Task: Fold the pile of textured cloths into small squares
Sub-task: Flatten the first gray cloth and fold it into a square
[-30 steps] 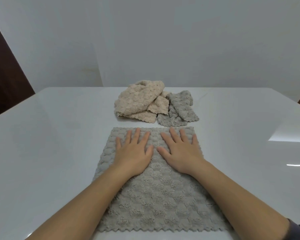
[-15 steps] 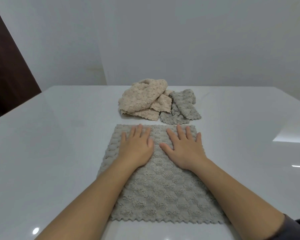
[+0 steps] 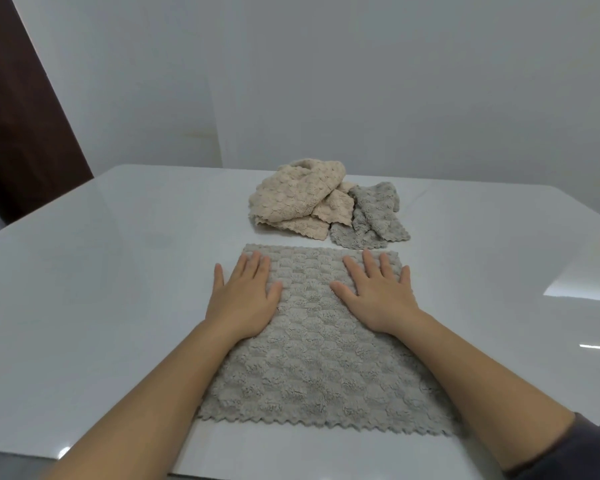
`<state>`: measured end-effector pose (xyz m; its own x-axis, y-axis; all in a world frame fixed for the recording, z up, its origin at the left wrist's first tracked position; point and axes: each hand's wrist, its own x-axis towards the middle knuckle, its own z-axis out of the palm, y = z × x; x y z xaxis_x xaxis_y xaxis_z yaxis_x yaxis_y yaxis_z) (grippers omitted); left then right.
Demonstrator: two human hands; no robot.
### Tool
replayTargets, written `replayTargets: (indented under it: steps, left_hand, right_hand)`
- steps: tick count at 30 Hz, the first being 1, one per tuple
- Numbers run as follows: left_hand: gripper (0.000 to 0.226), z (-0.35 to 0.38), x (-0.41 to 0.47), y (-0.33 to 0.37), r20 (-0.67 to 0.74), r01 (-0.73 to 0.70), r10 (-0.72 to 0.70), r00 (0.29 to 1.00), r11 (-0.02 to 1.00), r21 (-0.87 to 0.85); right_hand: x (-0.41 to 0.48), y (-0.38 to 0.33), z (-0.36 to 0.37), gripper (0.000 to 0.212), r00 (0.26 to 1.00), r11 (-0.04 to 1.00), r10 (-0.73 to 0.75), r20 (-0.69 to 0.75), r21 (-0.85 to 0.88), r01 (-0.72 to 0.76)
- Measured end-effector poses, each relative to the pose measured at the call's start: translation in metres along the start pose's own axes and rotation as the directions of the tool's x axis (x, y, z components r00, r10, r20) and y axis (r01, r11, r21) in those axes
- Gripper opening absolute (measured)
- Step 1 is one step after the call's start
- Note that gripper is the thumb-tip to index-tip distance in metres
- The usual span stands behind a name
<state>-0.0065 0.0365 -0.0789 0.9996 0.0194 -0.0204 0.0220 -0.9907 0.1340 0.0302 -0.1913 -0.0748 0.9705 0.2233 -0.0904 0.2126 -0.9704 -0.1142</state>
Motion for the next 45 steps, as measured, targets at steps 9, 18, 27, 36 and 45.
replayTargets:
  steps: [9,18,27,36,45]
  left_hand:
    - [0.063,0.0,0.001,0.0,0.006,0.0,0.0,1.0,1.0,0.015]
    - [0.062,-0.001,0.0,0.0,0.011,-0.007,0.007,1.0,1.0,0.008]
    - [0.063,0.001,0.002,0.0,0.008,-0.004,0.004,1.0,1.0,0.009]
    - [0.063,-0.003,-0.004,0.002,-0.12,0.025,-0.026,0.992,1.0,-0.015]
    - [0.06,0.005,-0.044,0.066,-0.056,-0.135,0.131,0.99,0.988,-0.069]
  right_hand:
    - [0.008,-0.059,-0.016,0.06,0.979,0.978,-0.192,-0.067,0.064,0.196]
    - [0.012,-0.009,0.0,0.063,0.999,1.0,0.0,-0.036,0.021,0.001]
    - [-0.026,-0.025,-0.009,0.068,0.992,0.999,-0.022,-0.127,0.021,0.025]
    - [-0.041,-0.013,0.008,0.069,0.999,0.999,0.024,-0.045,0.033,-0.023]
    - [-0.041,-0.015,0.01,0.068,0.997,0.999,0.035,-0.07,0.044,-0.031]
